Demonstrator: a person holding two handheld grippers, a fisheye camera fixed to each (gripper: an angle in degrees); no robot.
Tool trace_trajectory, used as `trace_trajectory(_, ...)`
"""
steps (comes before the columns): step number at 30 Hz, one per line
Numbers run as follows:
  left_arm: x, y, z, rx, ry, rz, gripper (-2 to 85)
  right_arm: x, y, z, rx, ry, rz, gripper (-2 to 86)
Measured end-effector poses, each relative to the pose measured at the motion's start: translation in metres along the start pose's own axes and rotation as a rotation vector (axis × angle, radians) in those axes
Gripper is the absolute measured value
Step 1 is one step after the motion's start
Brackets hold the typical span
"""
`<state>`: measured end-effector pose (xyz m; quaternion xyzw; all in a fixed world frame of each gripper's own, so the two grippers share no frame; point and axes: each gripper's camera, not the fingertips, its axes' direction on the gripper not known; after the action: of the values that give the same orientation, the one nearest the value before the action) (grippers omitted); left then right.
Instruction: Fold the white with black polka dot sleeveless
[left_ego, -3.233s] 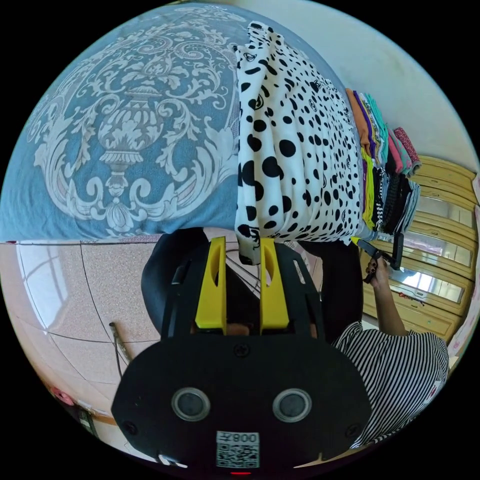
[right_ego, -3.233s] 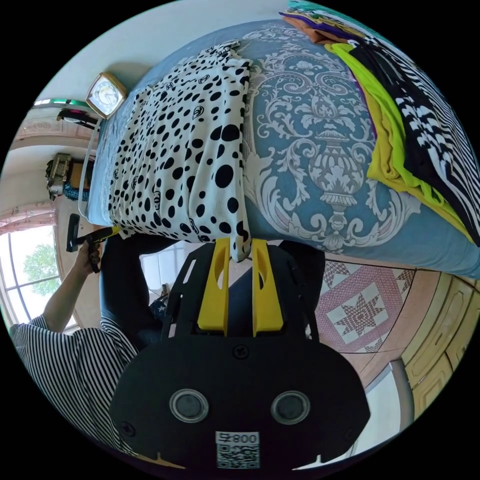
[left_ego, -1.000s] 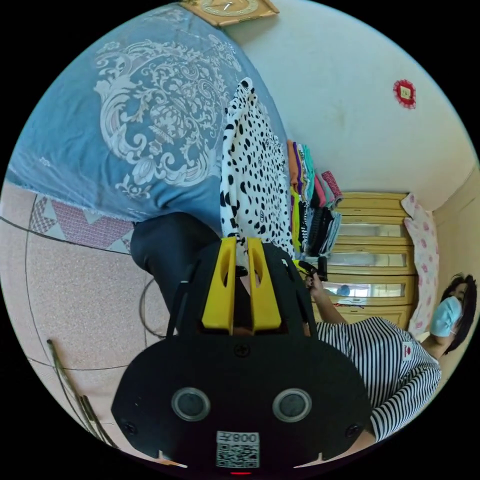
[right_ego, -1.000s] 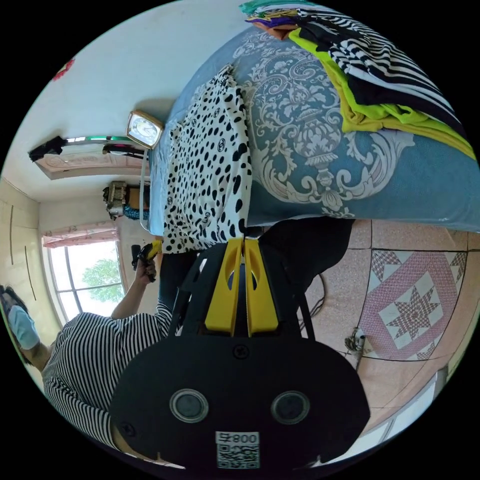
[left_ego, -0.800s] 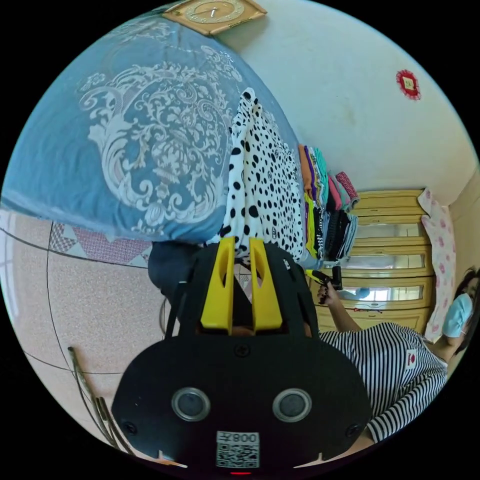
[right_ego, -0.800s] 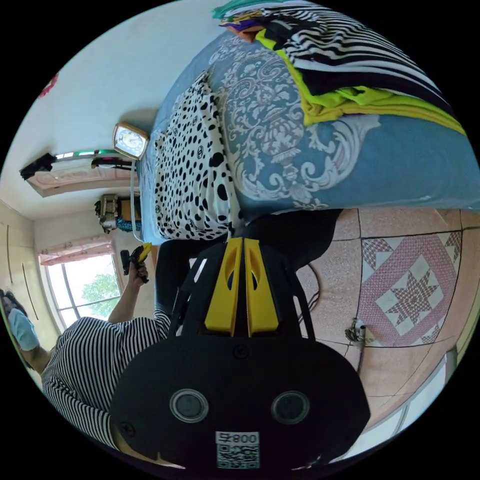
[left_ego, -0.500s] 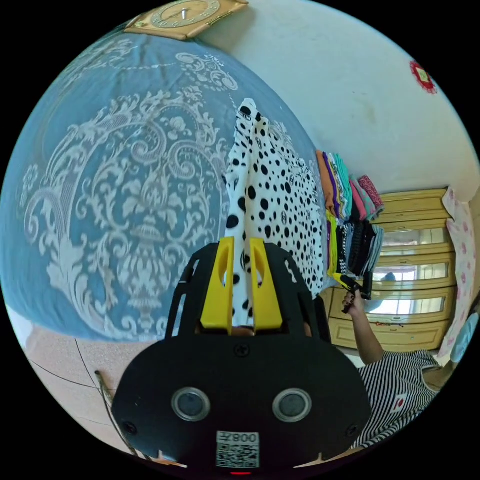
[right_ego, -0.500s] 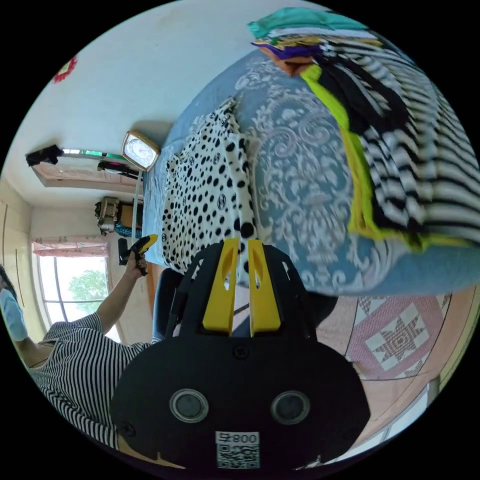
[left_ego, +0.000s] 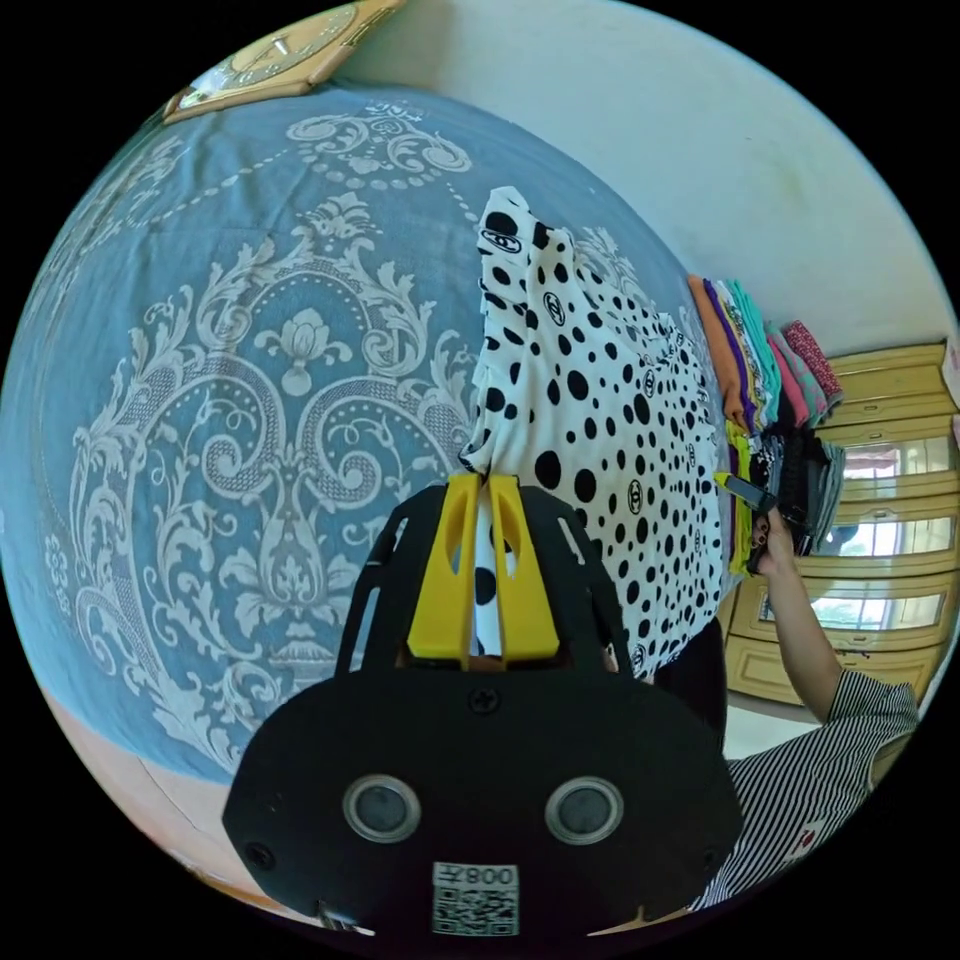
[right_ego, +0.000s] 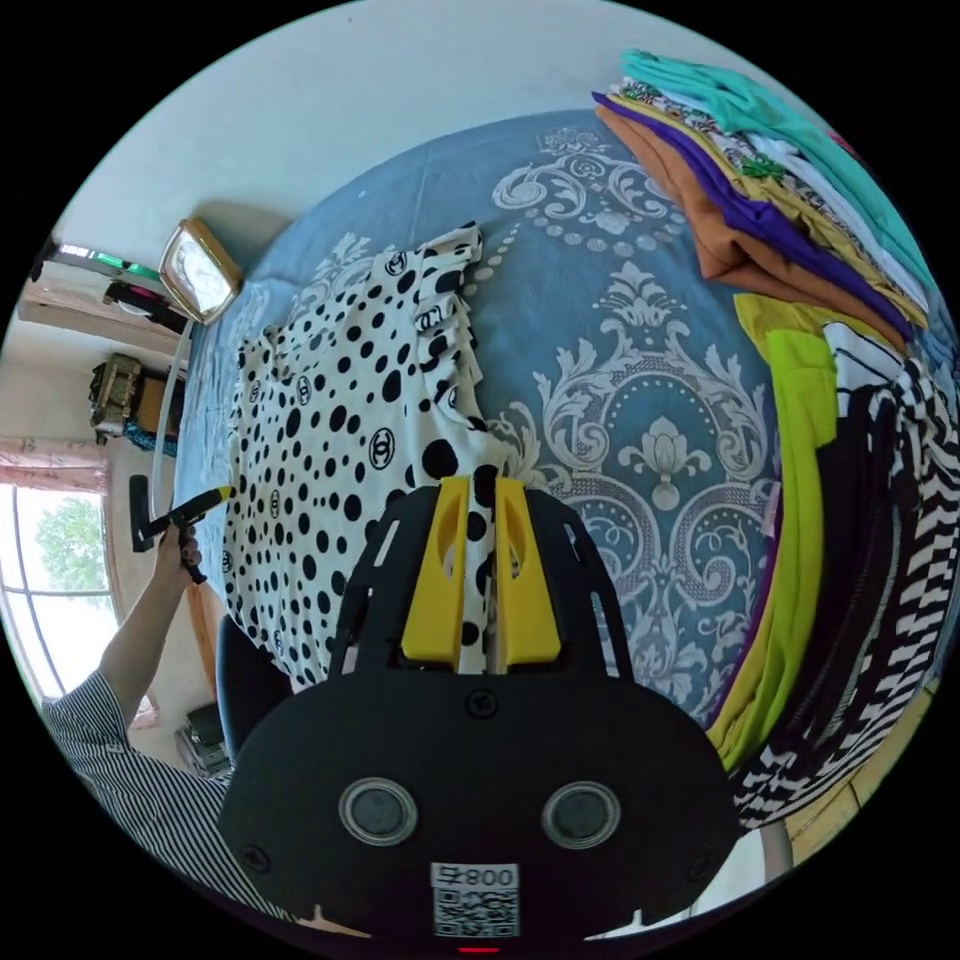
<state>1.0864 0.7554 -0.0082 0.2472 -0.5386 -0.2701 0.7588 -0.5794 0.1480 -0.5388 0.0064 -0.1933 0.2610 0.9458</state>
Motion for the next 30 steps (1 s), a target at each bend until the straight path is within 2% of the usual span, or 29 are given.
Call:
trace_trajectory(8,0.006,-0.024,-0.050,0.114,-0.011,0.058,1.6,-0.002,-0.016,-0.005,0.035,0.006,-0.024,1.0)
trace_trajectory(13,-0.010,-0.035,-0.017,-0.008,-0.059,0.000,2.7,-0.002,-0.027,0.034,-0.071,0.036,-0.007,1.4)
trace_trajectory(15,-0.019,-0.031,-0.015,0.016,-0.024,-0.041,3.6,0.001,-0.028,0.033,-0.049,-0.002,0.018,1.9)
trace_trajectory(21,-0.039,0.016,-0.042,0.130,0.145,-0.064,7.4,0.011,-0.008,0.008,0.022,-0.024,0.040,3.7)
trace_trajectory(24,-0.043,0.058,-0.040,0.073,0.155,-0.050,8.2,0.008,0.027,0.002,0.023,-0.117,0.018,4.7)
trace_trajectory(30,-0.050,0.123,-0.017,-0.015,0.178,-0.097,7.9,-0.012,0.105,0.032,-0.085,-0.064,0.015,4.8)
